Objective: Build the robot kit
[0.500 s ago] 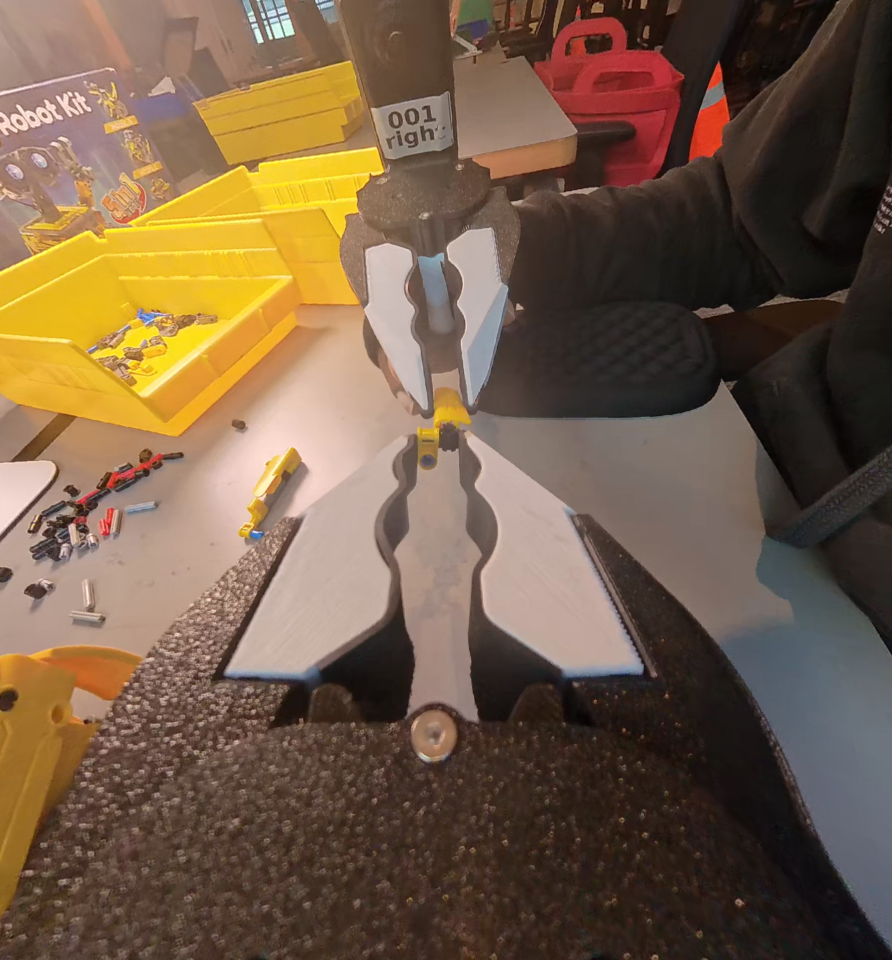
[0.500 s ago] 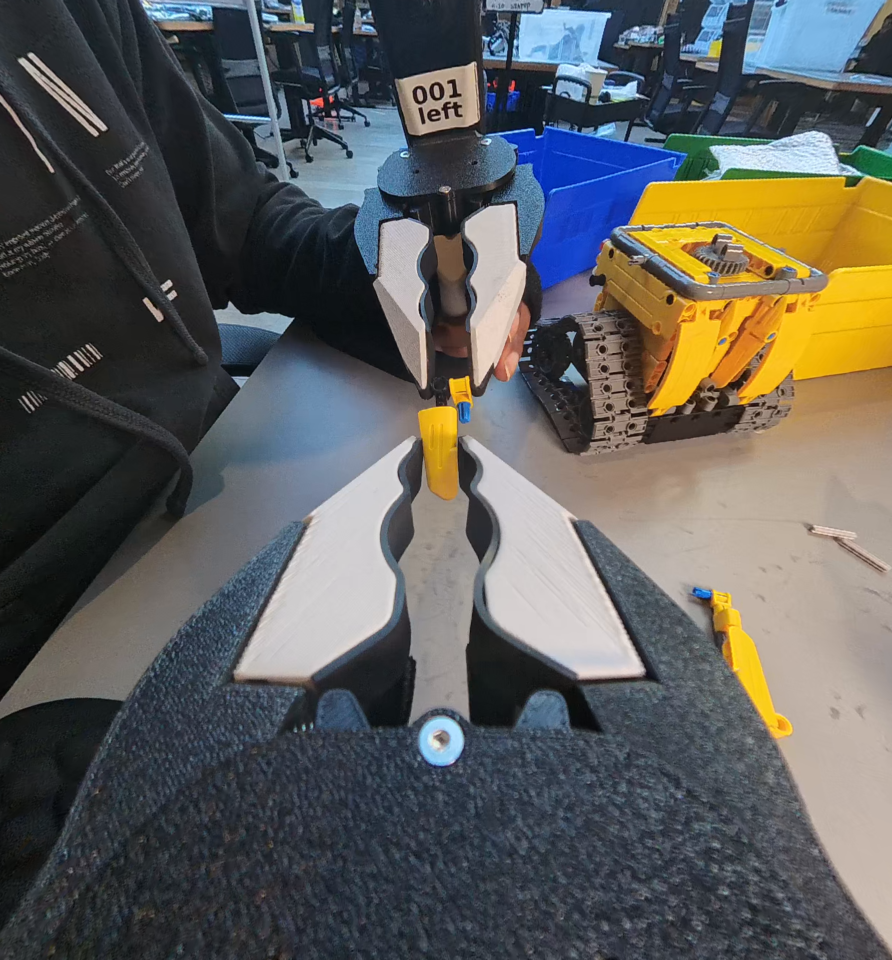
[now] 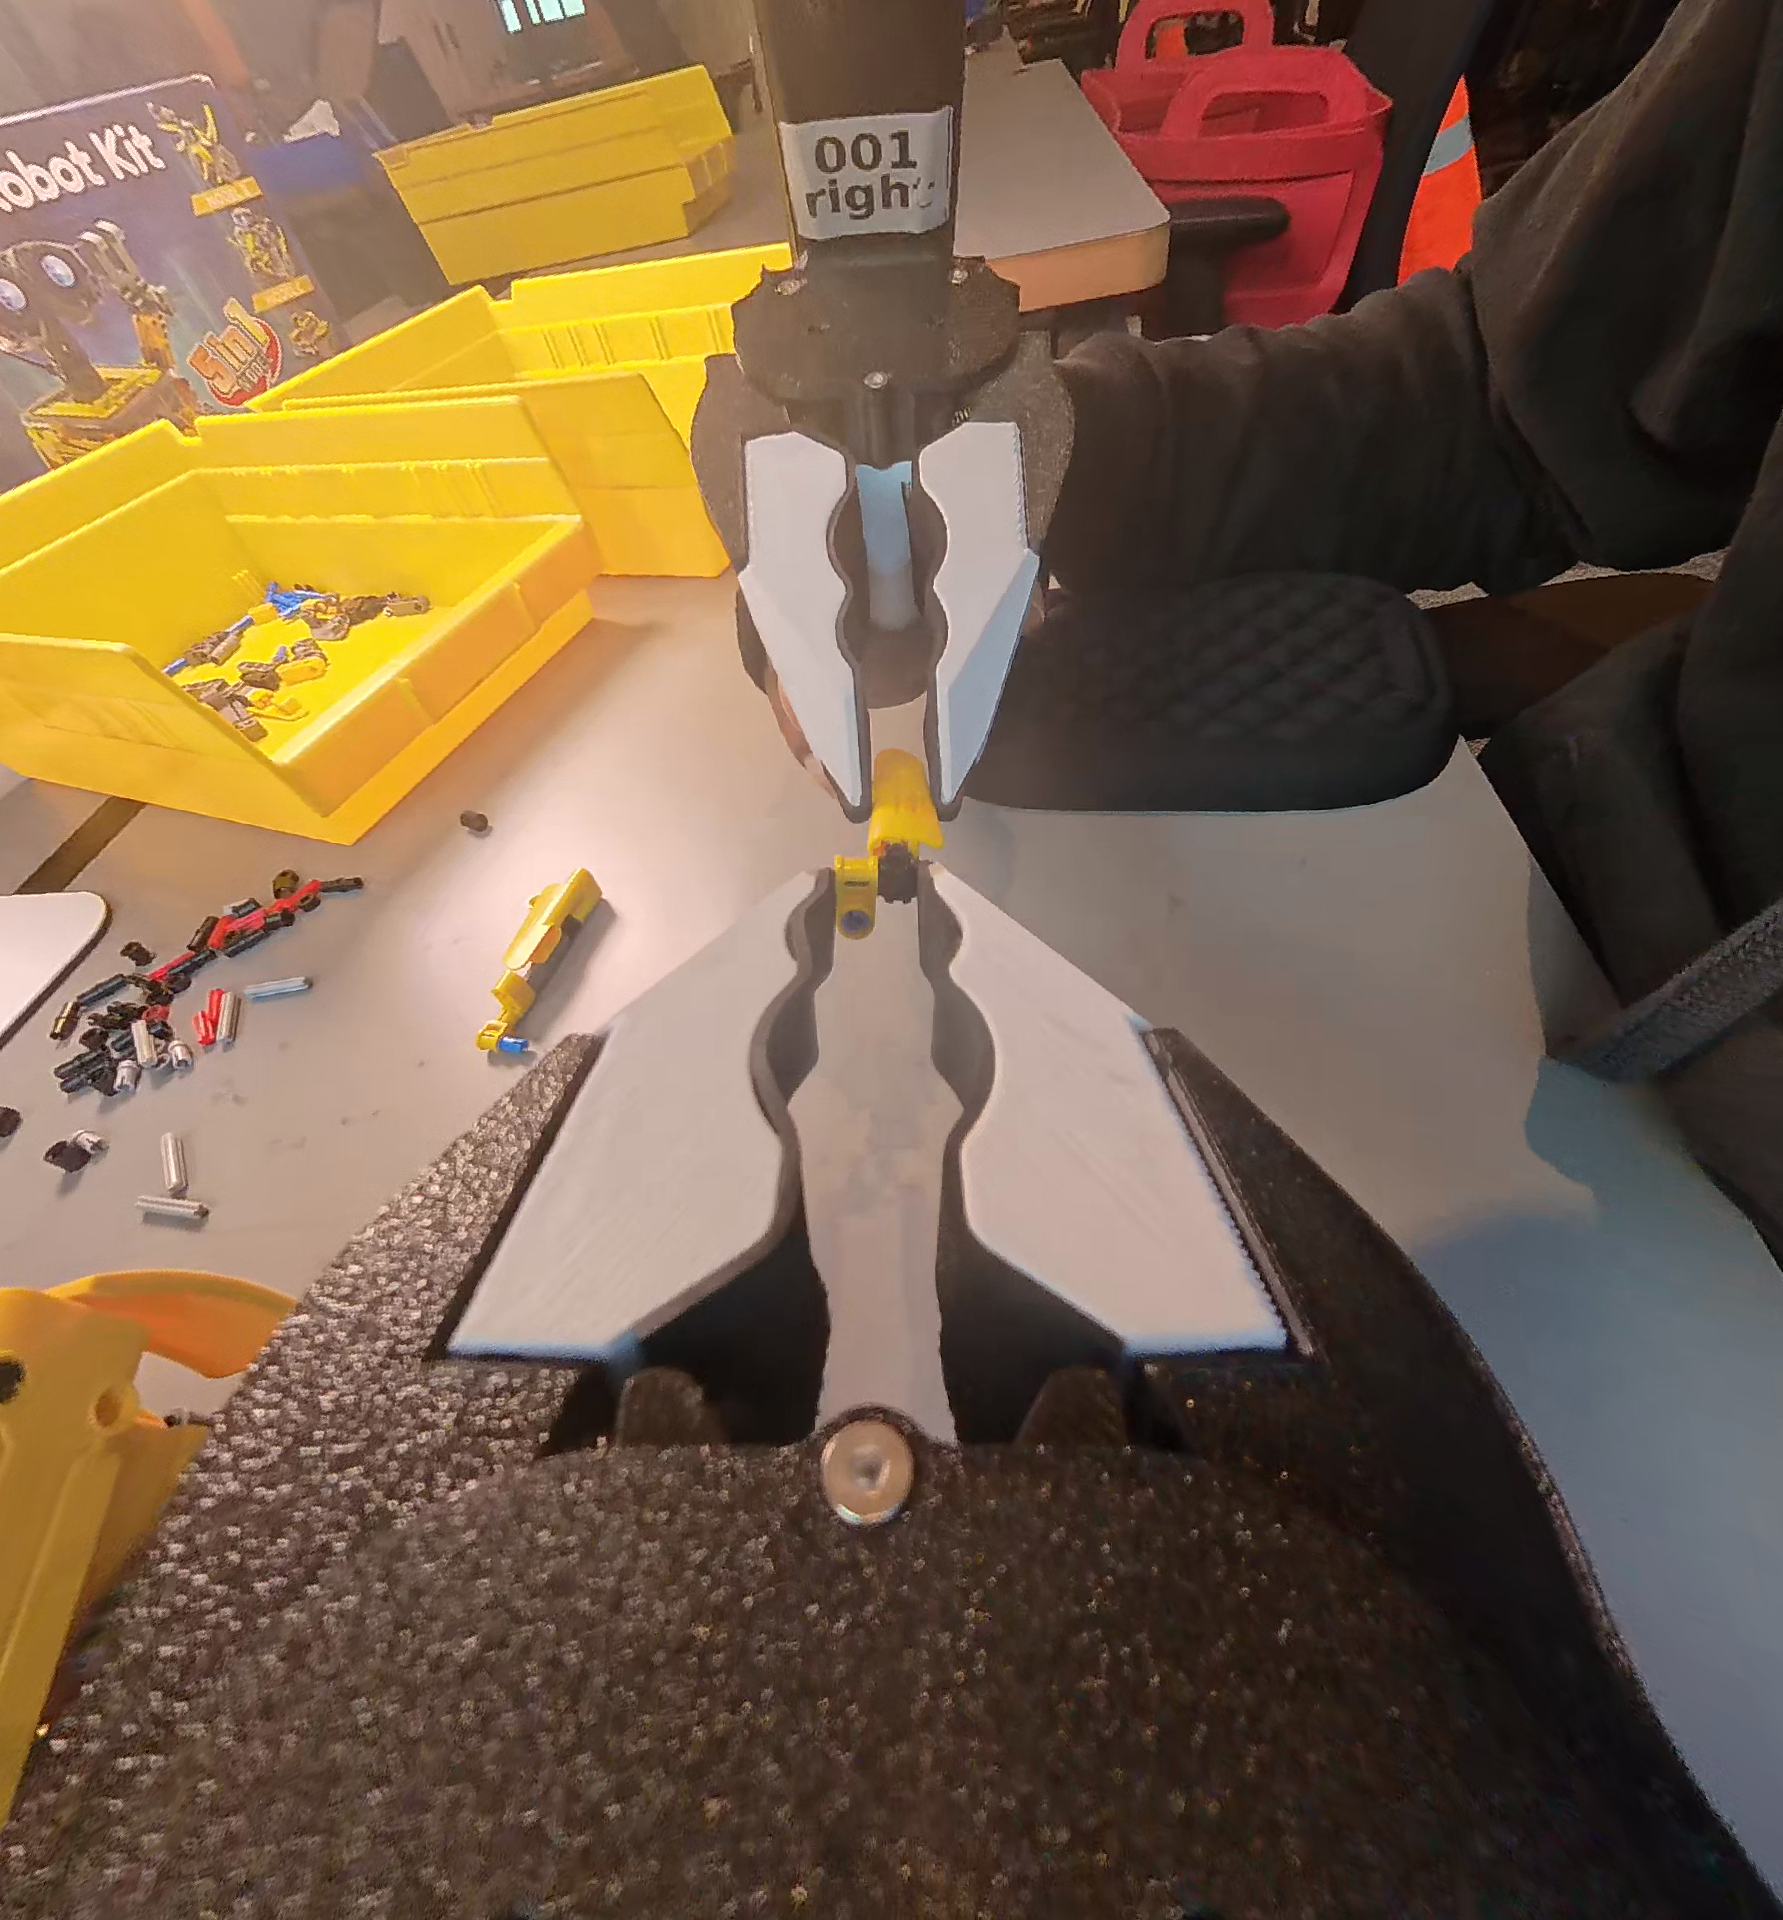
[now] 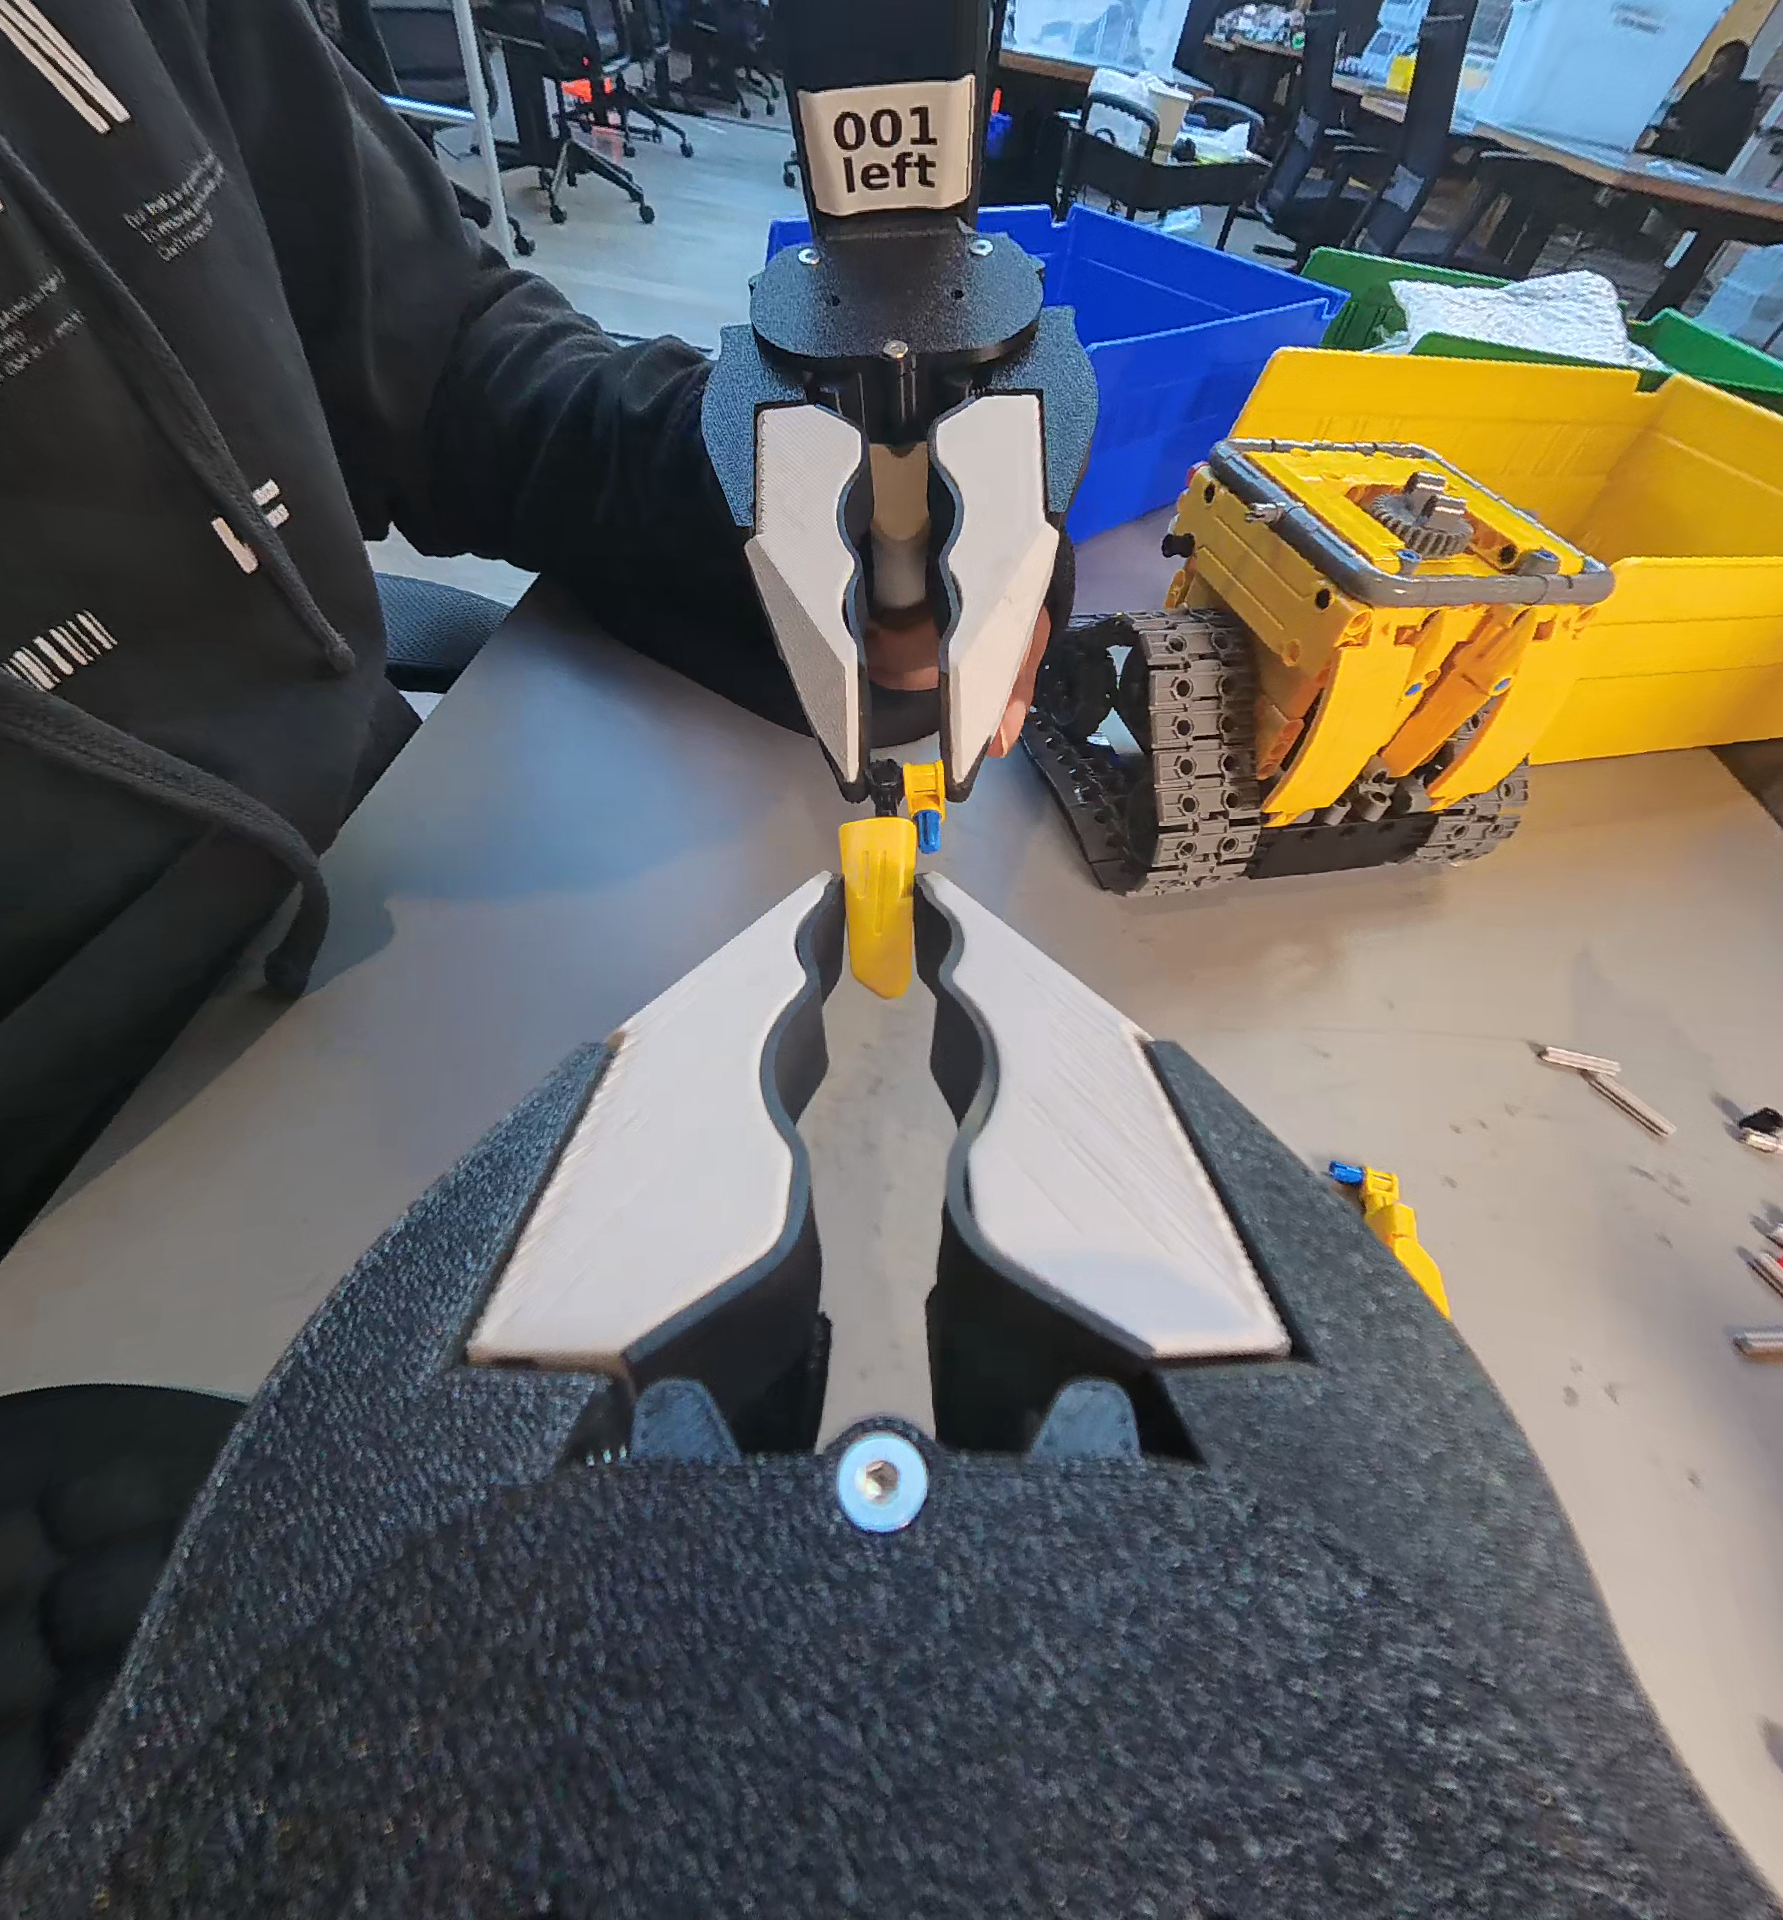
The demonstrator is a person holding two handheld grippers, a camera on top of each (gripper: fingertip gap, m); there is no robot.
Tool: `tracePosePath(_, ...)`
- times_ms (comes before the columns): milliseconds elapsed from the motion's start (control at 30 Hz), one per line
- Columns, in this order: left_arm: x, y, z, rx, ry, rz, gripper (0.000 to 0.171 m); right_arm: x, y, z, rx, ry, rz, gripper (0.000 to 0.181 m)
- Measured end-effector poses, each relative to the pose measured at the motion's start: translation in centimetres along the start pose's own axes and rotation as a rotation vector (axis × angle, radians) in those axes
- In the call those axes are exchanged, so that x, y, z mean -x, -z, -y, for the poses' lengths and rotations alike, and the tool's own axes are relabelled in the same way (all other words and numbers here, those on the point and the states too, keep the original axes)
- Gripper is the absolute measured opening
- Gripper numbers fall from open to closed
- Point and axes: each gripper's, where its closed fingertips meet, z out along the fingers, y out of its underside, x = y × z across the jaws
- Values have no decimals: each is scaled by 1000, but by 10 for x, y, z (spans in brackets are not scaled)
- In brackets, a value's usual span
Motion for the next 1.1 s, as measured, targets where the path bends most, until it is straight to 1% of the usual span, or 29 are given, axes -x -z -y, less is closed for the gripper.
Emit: tracePosePath(1100,5,1,0,-5,22,21,15,-5,0,2,-15,-3,-29,13)
